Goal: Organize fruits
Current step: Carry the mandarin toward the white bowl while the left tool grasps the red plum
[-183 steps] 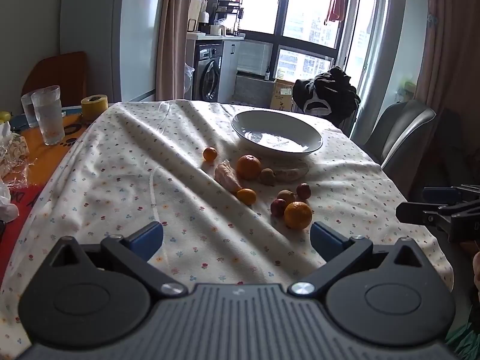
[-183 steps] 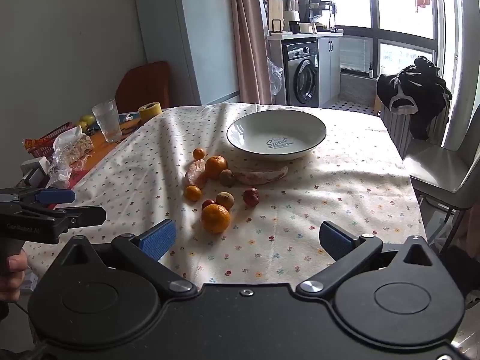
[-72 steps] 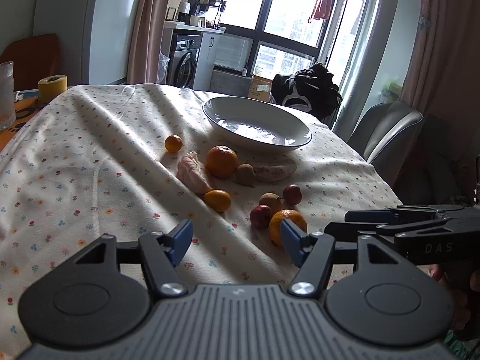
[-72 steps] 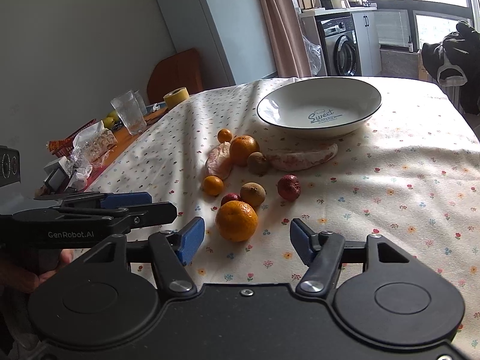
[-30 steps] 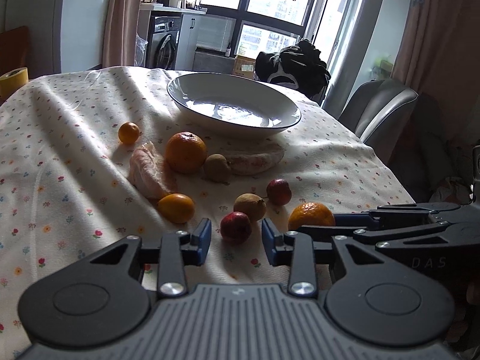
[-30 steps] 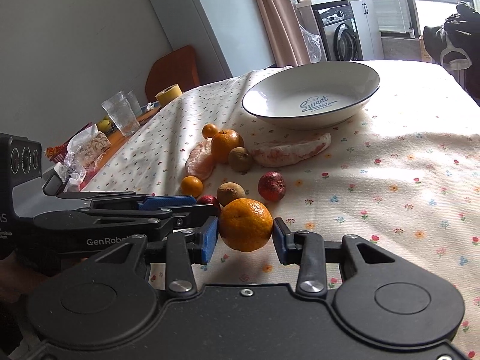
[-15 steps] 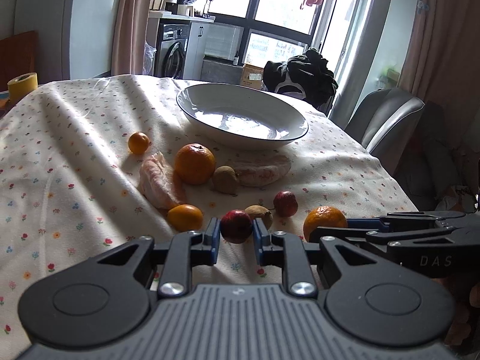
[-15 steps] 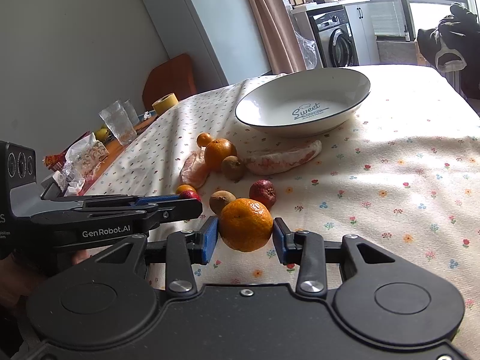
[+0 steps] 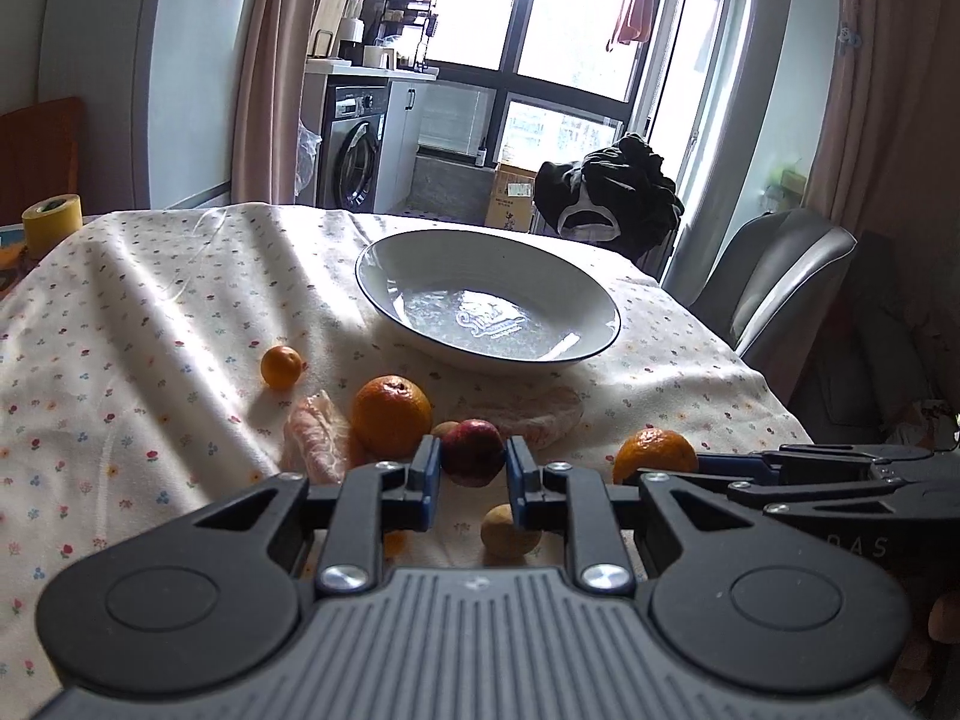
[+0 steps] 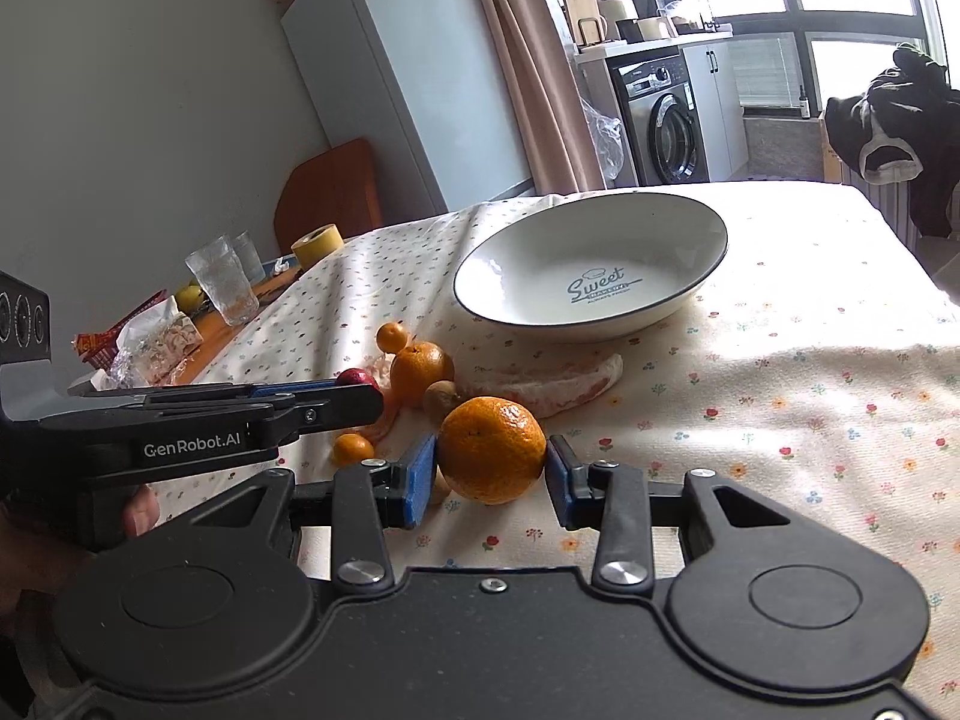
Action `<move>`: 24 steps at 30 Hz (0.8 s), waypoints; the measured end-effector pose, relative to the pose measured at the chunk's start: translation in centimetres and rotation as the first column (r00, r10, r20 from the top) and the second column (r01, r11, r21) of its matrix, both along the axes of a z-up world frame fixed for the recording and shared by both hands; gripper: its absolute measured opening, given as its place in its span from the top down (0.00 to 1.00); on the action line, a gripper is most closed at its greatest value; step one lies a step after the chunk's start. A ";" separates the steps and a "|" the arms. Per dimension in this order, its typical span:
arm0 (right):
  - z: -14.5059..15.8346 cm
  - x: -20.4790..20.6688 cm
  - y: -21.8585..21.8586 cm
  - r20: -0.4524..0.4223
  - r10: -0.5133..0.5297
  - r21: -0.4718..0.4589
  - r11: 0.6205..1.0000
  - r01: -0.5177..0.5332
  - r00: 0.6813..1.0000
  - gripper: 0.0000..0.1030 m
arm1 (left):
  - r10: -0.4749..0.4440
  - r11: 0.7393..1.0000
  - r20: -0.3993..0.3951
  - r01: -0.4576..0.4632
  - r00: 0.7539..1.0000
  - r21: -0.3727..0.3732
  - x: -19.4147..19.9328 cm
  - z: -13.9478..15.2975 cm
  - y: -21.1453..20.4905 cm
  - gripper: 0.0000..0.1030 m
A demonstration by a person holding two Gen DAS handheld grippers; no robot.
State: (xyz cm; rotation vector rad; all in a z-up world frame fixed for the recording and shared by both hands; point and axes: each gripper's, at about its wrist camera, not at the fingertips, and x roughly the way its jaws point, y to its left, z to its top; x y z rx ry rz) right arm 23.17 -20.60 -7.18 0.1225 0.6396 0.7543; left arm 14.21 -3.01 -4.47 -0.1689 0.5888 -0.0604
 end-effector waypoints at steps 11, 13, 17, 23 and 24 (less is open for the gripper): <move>1.5 1.8 0.7 0.062 -0.026 -0.003 1.000 0.026 0.998 0.64 | 0.040 0.999 0.031 -0.040 0.999 -0.003 2.3 1.2 0.6 0.79; 1.7 2.4 0.8 0.075 -0.030 0.002 1.000 0.030 0.997 0.64 | 0.046 0.999 0.033 -0.046 0.998 -0.001 2.9 1.4 0.8 0.79; 1.9 3.8 1.0 0.077 -0.041 0.017 0.999 0.040 0.996 0.64 | 0.052 0.999 0.039 -0.052 0.998 0.007 4.1 1.7 0.9 0.79; 1.8 5.5 1.3 0.068 -0.041 0.034 0.999 0.039 0.997 0.64 | 0.058 0.998 0.041 -0.058 0.998 0.010 5.8 2.1 0.8 0.79; 1.7 5.7 1.3 0.064 -0.043 0.038 0.998 0.041 0.997 0.64 | 0.058 0.998 0.038 -0.059 0.998 0.008 6.1 2.1 0.8 0.79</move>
